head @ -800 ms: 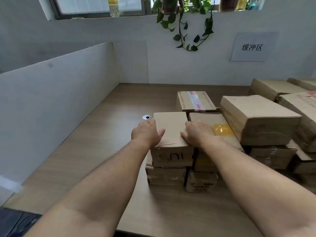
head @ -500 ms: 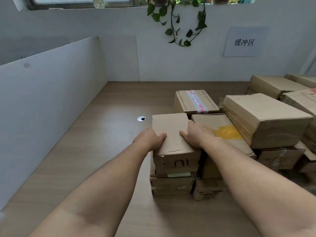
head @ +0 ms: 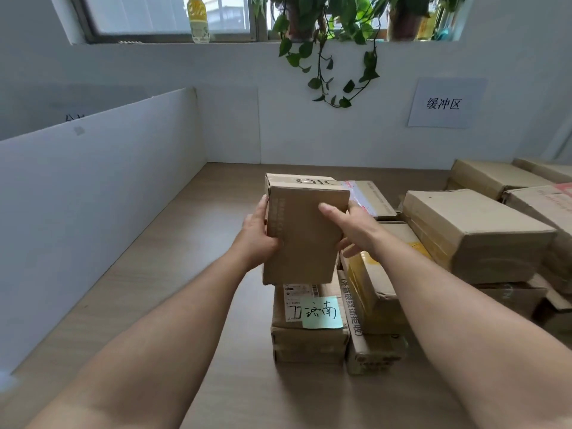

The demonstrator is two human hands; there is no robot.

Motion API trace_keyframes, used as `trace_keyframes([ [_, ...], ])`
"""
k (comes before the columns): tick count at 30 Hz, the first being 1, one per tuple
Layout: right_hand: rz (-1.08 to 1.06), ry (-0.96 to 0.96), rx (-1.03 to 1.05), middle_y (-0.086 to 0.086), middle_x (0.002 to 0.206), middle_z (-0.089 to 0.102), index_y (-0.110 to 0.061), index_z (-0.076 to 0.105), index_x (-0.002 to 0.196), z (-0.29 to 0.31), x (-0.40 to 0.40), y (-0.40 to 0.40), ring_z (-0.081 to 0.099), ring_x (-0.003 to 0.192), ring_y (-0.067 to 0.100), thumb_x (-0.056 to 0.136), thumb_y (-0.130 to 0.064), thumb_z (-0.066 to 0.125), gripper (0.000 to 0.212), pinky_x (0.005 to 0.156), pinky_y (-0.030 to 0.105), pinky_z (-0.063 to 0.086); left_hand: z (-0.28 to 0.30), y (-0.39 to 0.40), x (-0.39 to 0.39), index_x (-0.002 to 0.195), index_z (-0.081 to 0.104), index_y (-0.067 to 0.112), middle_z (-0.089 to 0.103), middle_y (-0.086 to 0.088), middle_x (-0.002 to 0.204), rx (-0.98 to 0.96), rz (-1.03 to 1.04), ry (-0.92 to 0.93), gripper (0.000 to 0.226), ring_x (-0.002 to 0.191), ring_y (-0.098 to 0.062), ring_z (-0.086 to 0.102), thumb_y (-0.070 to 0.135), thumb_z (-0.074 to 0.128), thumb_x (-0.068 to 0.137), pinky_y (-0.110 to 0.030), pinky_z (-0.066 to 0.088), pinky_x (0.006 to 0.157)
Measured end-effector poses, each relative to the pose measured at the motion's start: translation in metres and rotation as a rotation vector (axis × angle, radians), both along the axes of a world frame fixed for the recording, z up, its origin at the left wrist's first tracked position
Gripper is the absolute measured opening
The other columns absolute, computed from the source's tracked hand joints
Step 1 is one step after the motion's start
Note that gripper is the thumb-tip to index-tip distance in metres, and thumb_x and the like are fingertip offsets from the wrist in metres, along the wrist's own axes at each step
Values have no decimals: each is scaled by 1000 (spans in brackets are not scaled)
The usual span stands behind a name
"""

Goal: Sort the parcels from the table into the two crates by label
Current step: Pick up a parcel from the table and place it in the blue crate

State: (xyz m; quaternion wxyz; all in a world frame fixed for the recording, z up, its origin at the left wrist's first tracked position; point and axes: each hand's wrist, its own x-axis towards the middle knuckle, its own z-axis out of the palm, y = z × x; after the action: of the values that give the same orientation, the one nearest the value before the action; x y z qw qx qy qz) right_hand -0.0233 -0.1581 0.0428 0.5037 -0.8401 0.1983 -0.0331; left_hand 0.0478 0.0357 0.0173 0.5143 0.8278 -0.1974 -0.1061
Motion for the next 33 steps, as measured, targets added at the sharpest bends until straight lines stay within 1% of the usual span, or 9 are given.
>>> trace_keyframes([
  [2,-3,36,174,9,138,51,-25,33,144,8,-4,0,66,103,35,85,-76,42,79,83,48,57,9,6,-5,145,27,31,54,-2,118,-92,-18,63,71,101,-13,56,17,65,87,-27,48,83],
  [4,-20,87,318,17,137,50,-19,34,146,9,-7,-3,60,113,41,76,-86,37,96,94,59,49,14,11,-10,137,37,21,54,-3,129,-124,2,167,52,110,-18,54,42,56,93,-39,46,91],
  [6,-39,107,411,22,132,53,-12,42,136,5,-9,-6,55,117,45,73,-88,33,99,98,65,43,19,15,-17,128,45,18,58,-4,123,-159,29,278,59,110,-22,56,63,40,91,-49,48,92],
  [9,-82,140,479,26,127,57,-5,49,124,-2,-11,-7,55,118,45,77,-87,32,96,98,62,44,18,14,-26,118,56,19,64,-8,108,-208,89,359,69,99,-27,62,73,26,87,-44,56,72],
  [17,62,195,533,17,116,59,-13,49,125,-14,-28,-13,63,99,31,90,-43,51,46,73,45,55,1,10,-37,109,48,14,57,-8,100,-161,153,399,21,84,-22,58,23,45,91,-40,55,66],
  [20,141,221,503,10,113,56,-12,50,124,-24,-37,-11,58,91,22,92,-29,50,37,64,34,53,-10,11,-42,117,50,14,60,-6,116,-119,89,400,34,97,-21,57,9,46,83,-35,52,65],
  [26,140,187,551,6,127,53,-34,25,153,-58,-41,-3,60,98,21,92,-7,53,72,75,35,56,-30,13,-57,128,50,32,60,2,114,-101,55,380,47,97,-19,59,4,50,89,-35,53,79],
  [29,148,191,521,0,112,57,-35,19,154,-64,-44,1,62,94,19,91,1,51,79,76,31,53,-38,19,-62,133,43,34,58,-1,118,-131,50,391,52,99,-17,59,3,51,92,-30,53,73],
  [33,157,180,519,8,121,59,-35,18,155,-66,-45,3,66,90,21,89,5,54,85,74,32,53,-46,27,-69,135,37,43,59,6,118,-184,46,424,56,100,-15,59,6,51,95,-32,54,76],
])
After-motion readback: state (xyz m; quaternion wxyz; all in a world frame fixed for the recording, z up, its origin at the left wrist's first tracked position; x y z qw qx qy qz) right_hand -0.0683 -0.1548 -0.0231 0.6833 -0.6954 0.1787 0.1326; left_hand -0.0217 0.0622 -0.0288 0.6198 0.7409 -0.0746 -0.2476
